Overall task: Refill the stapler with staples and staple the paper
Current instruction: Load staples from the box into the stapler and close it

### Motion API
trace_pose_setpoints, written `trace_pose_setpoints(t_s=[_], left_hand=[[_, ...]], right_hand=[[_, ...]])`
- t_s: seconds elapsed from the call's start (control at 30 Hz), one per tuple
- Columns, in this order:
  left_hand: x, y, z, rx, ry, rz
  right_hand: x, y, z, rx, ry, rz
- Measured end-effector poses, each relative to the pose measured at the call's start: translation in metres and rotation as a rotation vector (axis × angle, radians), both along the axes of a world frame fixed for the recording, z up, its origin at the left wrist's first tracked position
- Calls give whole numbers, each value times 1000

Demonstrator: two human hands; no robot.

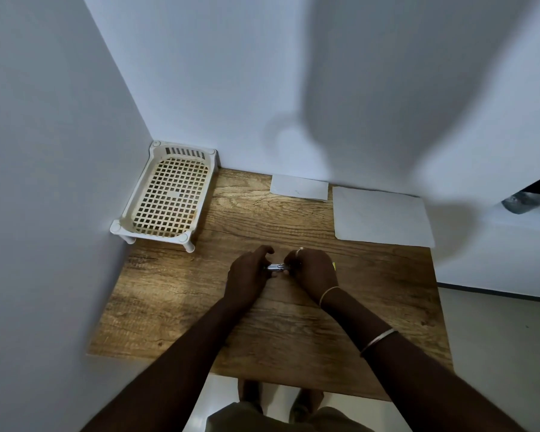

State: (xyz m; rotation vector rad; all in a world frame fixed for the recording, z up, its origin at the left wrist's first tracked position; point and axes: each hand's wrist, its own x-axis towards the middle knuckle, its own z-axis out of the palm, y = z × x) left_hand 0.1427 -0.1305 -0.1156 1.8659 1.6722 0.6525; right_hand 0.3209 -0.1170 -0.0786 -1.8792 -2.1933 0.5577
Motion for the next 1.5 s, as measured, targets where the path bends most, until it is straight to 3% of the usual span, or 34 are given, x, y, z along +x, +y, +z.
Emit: trace_pose_setpoints(t_s=[0.07, 0.13, 0.47, 0.77, 0.97, 1.23, 1.5], left_hand=[[0, -1, 1, 3, -5, -4], [0, -2, 1, 1, -4, 0], [0, -1, 2, 9, -22, 11], [0, -1, -1, 1, 6, 8], [2, -1, -3, -23, 12, 36], [4, -4, -3, -27, 50, 29], [4, -9, -5, -5, 59, 30]], right_hand=[[3, -2, -3, -22, 153, -92], [3, -2, -5, -35, 190, -100], [-12, 8, -5, -3, -77, 95], [5, 0, -11, 2, -7, 29], [64, -21, -19, 19, -247, -24], [55, -15, 2, 73, -164, -46], [0, -8, 17, 169, -173, 138]])
